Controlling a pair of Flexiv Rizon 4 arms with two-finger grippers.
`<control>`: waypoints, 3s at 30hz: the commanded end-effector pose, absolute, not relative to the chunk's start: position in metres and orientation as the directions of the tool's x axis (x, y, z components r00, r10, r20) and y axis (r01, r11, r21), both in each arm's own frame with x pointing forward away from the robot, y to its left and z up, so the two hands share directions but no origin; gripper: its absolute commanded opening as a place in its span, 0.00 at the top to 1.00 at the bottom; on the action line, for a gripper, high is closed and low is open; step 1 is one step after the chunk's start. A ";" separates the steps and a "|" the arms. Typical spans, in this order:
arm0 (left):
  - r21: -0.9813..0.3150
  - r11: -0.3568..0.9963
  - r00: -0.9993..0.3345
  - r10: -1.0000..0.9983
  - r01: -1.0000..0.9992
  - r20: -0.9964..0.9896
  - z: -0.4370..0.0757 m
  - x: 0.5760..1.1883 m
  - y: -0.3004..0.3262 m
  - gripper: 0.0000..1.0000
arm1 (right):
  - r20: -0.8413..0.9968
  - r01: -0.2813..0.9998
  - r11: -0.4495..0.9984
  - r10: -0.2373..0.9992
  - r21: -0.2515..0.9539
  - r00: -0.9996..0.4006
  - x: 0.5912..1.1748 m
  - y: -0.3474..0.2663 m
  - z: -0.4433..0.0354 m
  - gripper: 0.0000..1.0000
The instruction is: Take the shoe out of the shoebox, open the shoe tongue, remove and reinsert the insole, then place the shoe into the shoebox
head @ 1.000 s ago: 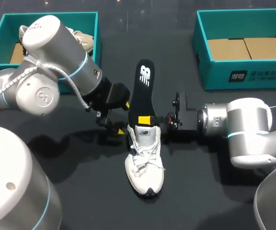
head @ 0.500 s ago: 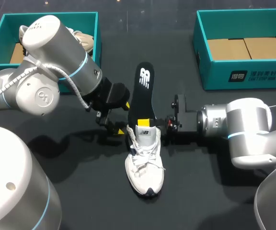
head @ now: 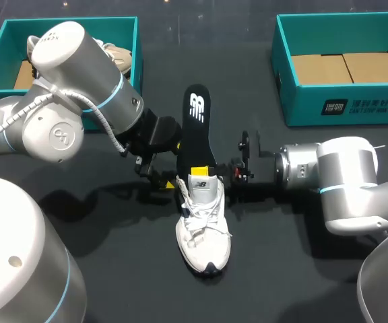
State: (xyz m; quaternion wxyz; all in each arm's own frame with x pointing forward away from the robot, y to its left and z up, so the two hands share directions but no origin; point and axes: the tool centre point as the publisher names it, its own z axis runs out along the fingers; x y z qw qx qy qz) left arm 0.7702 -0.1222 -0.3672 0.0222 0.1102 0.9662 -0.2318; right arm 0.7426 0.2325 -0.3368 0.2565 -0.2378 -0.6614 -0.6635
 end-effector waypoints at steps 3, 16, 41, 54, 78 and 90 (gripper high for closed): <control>-0.443 0.868 -0.974 0.204 0.225 -0.095 -0.368 0.770 -0.122 0.00 | 0.636 0.636 0.006 -0.031 0.772 -0.771 0.742 0.236 -0.335 0.73; -0.443 0.868 -0.974 0.204 0.225 -0.095 -0.368 0.770 -0.122 0.00 | 0.613 0.612 0.024 -0.022 0.790 -0.790 0.745 0.233 -0.325 0.71; -0.443 0.868 -0.974 0.204 0.225 -0.095 -0.368 0.770 -0.122 0.00 | 0.586 0.586 0.074 0.014 0.807 -0.810 0.763 0.237 -0.297 0.78; -0.443 0.868 -0.974 0.204 0.225 -0.095 -0.368 0.770 -0.122 0.00 | 0.654 0.655 0.063 0.046 0.753 -0.755 0.763 0.236 -0.317 1.00; -0.443 0.868 -0.974 0.204 0.225 -0.095 -0.368 0.770 -0.122 0.00 | 0.681 0.686 0.032 0.090 0.727 -0.727 0.734 0.239 -0.333 0.69; -0.443 0.868 -0.974 0.204 0.225 -0.095 -0.368 0.770 -0.122 0.00 | 0.620 0.628 0.064 0.103 0.776 -0.778 0.747 0.240 -0.312 0.79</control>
